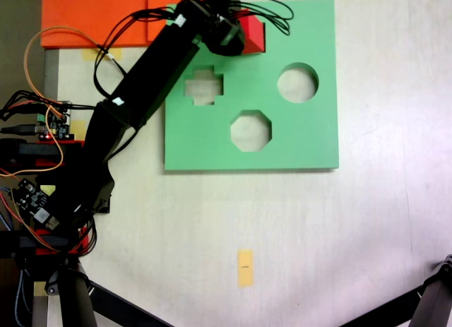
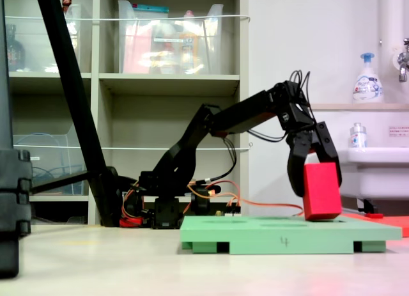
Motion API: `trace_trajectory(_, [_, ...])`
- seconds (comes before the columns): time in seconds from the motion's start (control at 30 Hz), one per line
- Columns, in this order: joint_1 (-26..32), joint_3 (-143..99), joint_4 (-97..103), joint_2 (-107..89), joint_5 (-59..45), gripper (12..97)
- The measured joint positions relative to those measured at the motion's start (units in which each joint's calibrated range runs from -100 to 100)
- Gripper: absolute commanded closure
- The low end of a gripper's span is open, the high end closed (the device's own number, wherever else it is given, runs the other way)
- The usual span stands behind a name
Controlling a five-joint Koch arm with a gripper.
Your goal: Put the square block into the corresponding hole
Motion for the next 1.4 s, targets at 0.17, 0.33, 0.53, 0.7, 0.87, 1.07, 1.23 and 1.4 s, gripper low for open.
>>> trace_trajectory(0.17, [0.10,0.69,0.10,1.37,0.00,79.7])
trace_trajectory(0.33, [0.34,0.59,0.78,2.60,0.68,79.7])
trace_trajectory(0.53, [0.73,0.59,1.76,3.42,1.03,79.7])
trace_trajectory(0.7, [0.73,0.69,3.23,8.34,1.03,79.6])
trace_trajectory(0.87, [0.59,0.98,3.92,10.94,1.03,79.2])
trace_trajectory(1.07, [0.29,1.96,4.70,12.86,-1.03,54.0])
trace_trajectory(1.23, [0.24,1.67,4.99,13.54,-5.42,35.0])
trace_trajectory(1.4, [0.20,1.67,5.09,12.72,-6.79,22.0])
